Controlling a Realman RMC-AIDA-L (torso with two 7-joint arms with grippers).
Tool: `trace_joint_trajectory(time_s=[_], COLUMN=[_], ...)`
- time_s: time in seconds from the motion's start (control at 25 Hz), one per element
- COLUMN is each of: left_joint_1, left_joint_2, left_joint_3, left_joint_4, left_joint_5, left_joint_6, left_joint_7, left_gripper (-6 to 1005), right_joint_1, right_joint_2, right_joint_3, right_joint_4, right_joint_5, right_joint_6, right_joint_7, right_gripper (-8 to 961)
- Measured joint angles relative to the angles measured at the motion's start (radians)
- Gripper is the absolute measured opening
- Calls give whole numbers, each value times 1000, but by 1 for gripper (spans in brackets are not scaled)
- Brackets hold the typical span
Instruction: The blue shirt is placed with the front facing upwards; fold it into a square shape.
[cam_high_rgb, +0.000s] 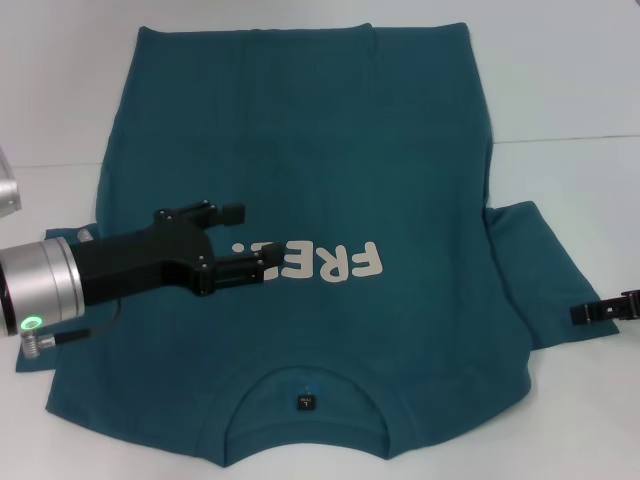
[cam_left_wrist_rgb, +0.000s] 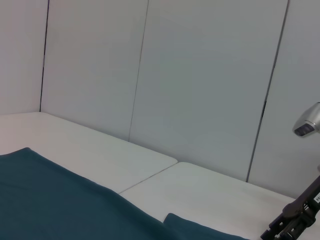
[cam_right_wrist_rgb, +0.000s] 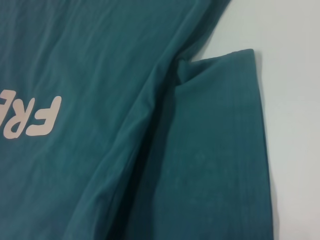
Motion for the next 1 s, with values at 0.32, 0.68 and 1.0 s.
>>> trace_joint_trajectory(time_s=[0.32, 0.68, 1.0], left_joint_1=[-1, 1, 4], left_joint_2=[0, 0, 0], left_joint_3=[1, 2, 2], left_joint_4=[0, 3, 2], left_joint_5=[2, 4, 4], left_joint_6=[-1, -2, -3], left_joint_7=[2, 5, 11], left_gripper=[861, 862, 862], right_joint_1=[8, 19, 26], right_joint_2=[-2, -2, -1], right_joint_3=[-10, -10, -8], right_joint_4=[24, 43, 64], right_joint_5=[0, 0, 10], right_joint_6=[15, 25, 25], right_joint_7=[2, 1, -3], right_gripper=[914, 914, 915])
